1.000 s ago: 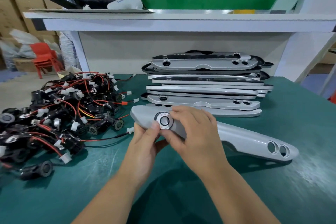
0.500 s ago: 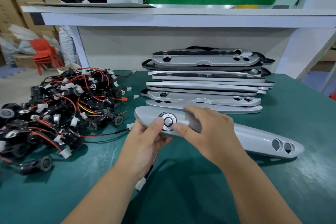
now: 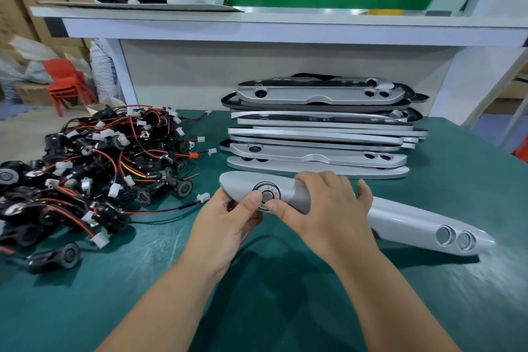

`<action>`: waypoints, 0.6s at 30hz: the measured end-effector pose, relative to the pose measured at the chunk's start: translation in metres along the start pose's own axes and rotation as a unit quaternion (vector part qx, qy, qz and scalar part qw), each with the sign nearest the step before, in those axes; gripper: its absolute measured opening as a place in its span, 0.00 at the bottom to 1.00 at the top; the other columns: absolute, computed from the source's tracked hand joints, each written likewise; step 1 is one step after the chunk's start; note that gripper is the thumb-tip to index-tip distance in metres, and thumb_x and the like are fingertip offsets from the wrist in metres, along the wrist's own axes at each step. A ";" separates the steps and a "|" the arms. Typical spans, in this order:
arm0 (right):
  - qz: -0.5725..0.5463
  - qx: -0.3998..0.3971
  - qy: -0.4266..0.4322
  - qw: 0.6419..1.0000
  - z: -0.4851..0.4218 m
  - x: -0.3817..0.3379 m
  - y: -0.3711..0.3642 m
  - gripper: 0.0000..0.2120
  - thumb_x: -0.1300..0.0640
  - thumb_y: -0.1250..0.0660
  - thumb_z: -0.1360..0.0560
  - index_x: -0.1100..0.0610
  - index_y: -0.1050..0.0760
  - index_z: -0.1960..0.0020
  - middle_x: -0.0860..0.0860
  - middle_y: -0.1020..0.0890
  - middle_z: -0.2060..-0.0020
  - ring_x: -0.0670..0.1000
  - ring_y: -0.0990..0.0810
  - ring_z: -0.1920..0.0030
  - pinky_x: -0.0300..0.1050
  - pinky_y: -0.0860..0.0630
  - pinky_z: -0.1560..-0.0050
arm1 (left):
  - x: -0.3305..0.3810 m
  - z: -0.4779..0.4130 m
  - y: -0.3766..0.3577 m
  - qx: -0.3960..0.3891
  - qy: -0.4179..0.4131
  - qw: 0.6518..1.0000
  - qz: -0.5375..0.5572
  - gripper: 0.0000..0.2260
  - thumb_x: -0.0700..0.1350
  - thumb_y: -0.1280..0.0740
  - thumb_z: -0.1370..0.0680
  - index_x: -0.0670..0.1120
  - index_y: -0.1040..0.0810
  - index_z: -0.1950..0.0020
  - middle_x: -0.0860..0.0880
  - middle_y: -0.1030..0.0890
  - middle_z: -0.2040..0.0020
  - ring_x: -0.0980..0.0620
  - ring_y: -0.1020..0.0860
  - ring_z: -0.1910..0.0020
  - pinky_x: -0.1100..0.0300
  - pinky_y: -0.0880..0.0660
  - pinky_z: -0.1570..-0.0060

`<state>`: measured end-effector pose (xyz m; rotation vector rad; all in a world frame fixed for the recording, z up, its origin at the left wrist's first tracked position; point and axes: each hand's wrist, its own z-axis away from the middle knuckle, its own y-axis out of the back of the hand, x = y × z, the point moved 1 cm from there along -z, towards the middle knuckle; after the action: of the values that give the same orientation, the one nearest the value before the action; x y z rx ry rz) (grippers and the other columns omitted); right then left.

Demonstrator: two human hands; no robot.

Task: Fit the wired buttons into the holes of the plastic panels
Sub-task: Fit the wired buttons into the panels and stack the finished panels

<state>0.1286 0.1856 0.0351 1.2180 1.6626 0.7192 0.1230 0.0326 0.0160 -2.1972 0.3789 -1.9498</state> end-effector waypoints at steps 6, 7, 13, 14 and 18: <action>0.010 0.006 -0.009 1.000 0.002 0.003 -0.001 0.44 0.19 0.56 0.46 0.44 0.31 0.42 0.39 0.33 0.51 0.47 0.34 0.40 0.57 0.58 0.31 | -0.009 -0.001 -0.002 -0.014 0.027 1.000 -0.002 0.11 0.40 0.33 0.25 0.40 0.23 0.44 0.41 0.16 0.47 0.47 0.18 0.51 0.57 0.20 0.49; 0.010 0.004 -0.008 1.000 0.002 0.003 -0.001 0.43 0.19 0.56 0.45 0.44 0.31 0.42 0.38 0.32 0.51 0.47 0.33 0.40 0.57 0.58 0.31 | -0.009 -0.001 -0.001 -0.010 0.026 1.000 -0.007 0.10 0.40 0.34 0.25 0.40 0.22 0.44 0.42 0.16 0.48 0.47 0.18 0.51 0.56 0.20 0.48; 0.018 0.000 -0.009 1.000 0.003 0.008 0.001 0.45 0.20 0.57 0.45 0.43 0.31 0.39 0.40 0.27 0.44 0.46 0.33 0.39 0.57 0.58 0.31 | -0.009 0.000 -0.003 -0.011 0.022 0.999 -0.036 0.05 0.38 0.34 0.23 0.41 0.22 0.48 0.40 0.22 0.54 0.46 0.29 0.54 0.48 0.31 0.49; 0.020 0.002 -0.008 1.000 0.003 0.008 0.001 0.45 0.20 0.57 0.45 0.43 0.31 0.39 0.40 0.27 0.44 0.46 0.33 0.38 0.57 0.58 0.31 | -0.009 0.000 -0.003 -0.009 0.021 0.999 -0.043 0.05 0.38 0.33 0.23 0.41 0.22 0.49 0.40 0.22 0.54 0.46 0.29 0.54 0.48 0.32 0.49; 0.016 0.016 -0.015 1.000 0.004 0.006 0.001 0.45 0.19 0.56 0.45 0.44 0.30 0.40 0.40 0.26 0.45 0.46 0.33 0.39 0.56 0.59 0.31 | -0.010 0.001 -0.004 0.007 0.010 0.997 -0.073 0.05 0.39 0.32 0.24 0.43 0.21 0.49 0.35 0.19 0.52 0.46 0.24 0.55 0.46 0.25 0.45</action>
<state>0.1324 0.1909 0.0318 1.2750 1.6391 0.6922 0.1232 0.0389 0.0080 -2.2564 0.2126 -2.0410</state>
